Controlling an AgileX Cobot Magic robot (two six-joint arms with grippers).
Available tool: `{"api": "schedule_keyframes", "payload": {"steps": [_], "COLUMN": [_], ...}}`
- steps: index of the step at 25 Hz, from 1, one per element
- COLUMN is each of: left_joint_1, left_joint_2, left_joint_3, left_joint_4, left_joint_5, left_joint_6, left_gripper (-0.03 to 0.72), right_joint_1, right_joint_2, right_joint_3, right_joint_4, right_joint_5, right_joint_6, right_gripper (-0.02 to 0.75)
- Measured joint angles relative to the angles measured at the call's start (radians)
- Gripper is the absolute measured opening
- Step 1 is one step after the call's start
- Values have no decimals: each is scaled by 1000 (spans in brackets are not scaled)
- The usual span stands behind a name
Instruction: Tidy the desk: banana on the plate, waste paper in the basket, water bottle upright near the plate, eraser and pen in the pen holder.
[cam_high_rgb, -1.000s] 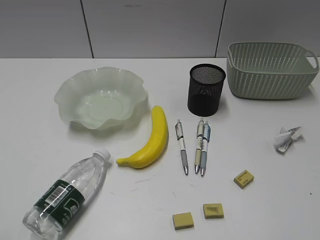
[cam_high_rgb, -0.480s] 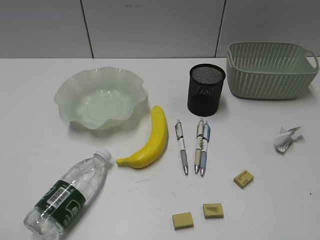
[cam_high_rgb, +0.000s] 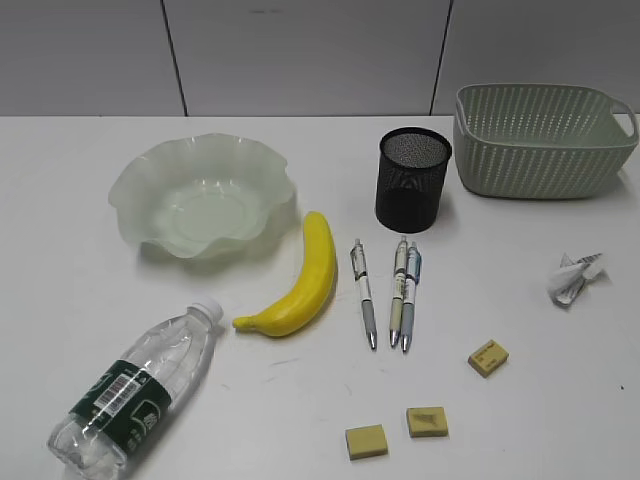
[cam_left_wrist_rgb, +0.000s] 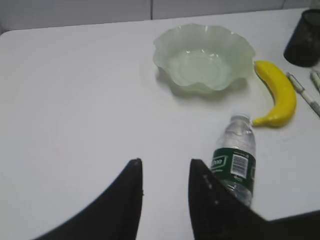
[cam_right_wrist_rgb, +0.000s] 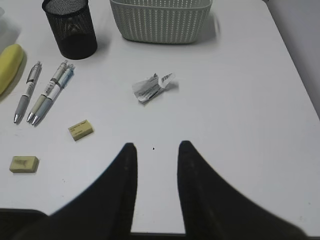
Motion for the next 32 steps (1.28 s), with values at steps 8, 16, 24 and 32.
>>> {"api": "schedule_keyframes", "payload": {"steps": [8,16,24,32], "left_joint_1": [-8,-207,-589,-631], "left_joint_2": [533,1119,1679,2037], "left_joint_3": [-44,-261,-649,-912], "left_joint_4": [-407,-742,2,77], "left_joint_5": [-364,-425,-414,-270], "left_joint_6": [422,754,-42,-153], "left_gripper": [354,524,516,545], "right_joint_1": [0,0,0,0], "right_joint_2": [0,0,0,0], "right_joint_3": [0,0,0,0], "right_joint_4": [1,17,37,37], "right_joint_5": [0,0,0,0], "right_joint_6": [0,0,0,0], "right_gripper": [237,237,237,237]}}
